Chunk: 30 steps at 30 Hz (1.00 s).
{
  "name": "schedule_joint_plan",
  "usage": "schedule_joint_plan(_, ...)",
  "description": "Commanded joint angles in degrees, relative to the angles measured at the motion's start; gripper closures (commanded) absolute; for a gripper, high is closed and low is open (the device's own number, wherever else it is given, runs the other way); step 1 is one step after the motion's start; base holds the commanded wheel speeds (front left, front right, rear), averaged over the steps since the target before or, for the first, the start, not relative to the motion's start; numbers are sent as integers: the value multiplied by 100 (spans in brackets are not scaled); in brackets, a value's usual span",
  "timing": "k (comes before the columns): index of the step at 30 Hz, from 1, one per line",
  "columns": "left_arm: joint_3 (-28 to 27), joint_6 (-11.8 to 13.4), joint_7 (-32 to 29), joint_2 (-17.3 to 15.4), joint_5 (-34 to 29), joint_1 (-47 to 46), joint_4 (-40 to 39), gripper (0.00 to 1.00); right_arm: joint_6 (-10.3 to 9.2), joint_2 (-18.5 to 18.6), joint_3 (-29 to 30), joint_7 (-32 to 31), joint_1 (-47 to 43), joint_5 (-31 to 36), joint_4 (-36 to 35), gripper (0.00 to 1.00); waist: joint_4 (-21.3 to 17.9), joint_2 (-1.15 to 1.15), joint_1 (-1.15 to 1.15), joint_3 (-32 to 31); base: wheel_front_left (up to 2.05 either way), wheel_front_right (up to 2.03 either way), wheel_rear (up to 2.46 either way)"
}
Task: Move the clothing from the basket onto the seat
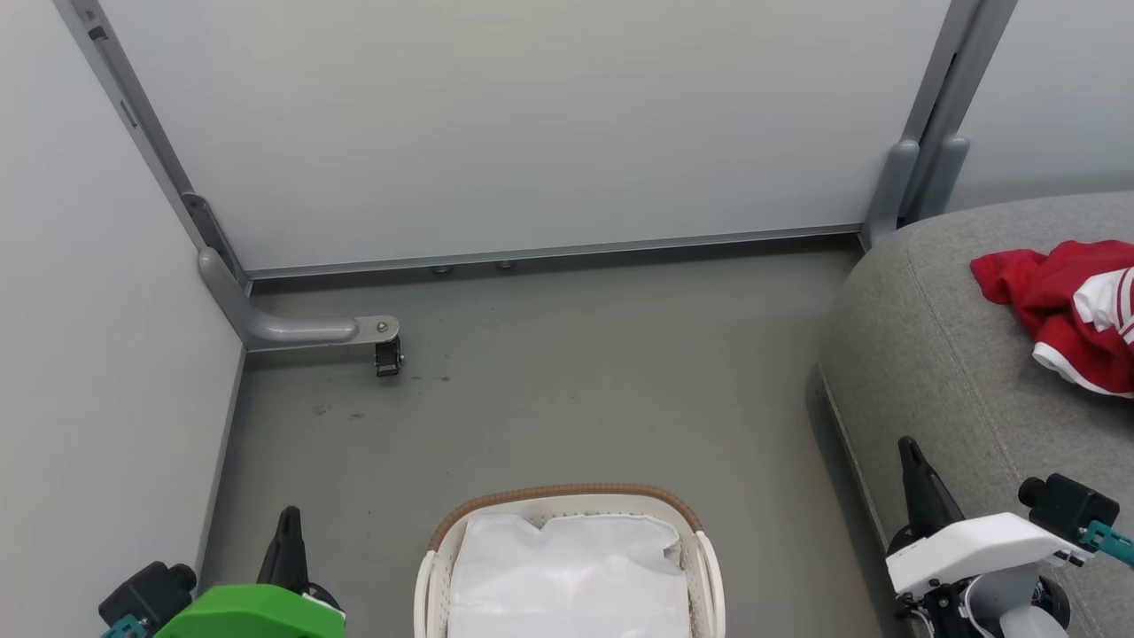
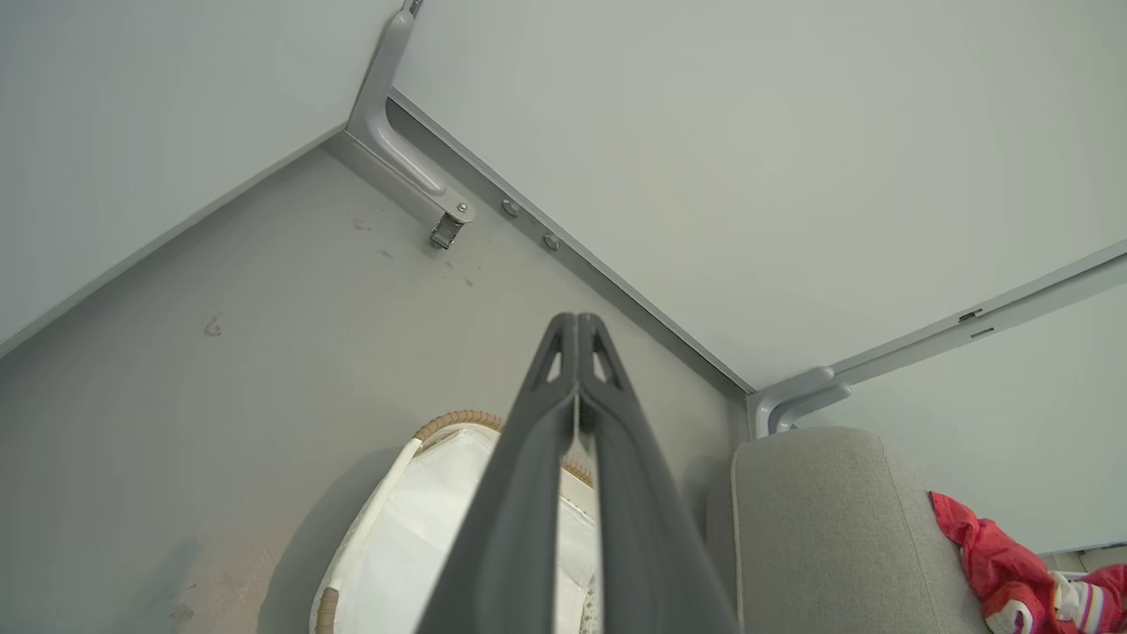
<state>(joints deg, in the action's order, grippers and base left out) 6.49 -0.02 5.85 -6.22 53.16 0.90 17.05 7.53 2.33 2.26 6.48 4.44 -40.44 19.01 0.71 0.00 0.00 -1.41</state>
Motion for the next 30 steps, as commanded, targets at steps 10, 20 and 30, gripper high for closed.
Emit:
schedule_joint_plan(10, -259, -153, -209, 50, 690, -277, -124, 100, -3, 42, 92, -233, 149, -924, -167, 100, -8, 0, 0, 18, 0, 0, 0)
schedule_joint_plan(20, -436, -254, -377, 92, 1218, -362, -158, 100, -3, 47, 150, -410, 161, -1625, -226, 100, -16, 0, 0, 35, 0, 0, 0)
schedule_joint_plan(30, -597, -346, -535, 137, 1706, -431, -182, 100, -4, 51, 201, -571, 164, -2266, -280, 100, -23, 0, 0, 52, 0, 0, 0)
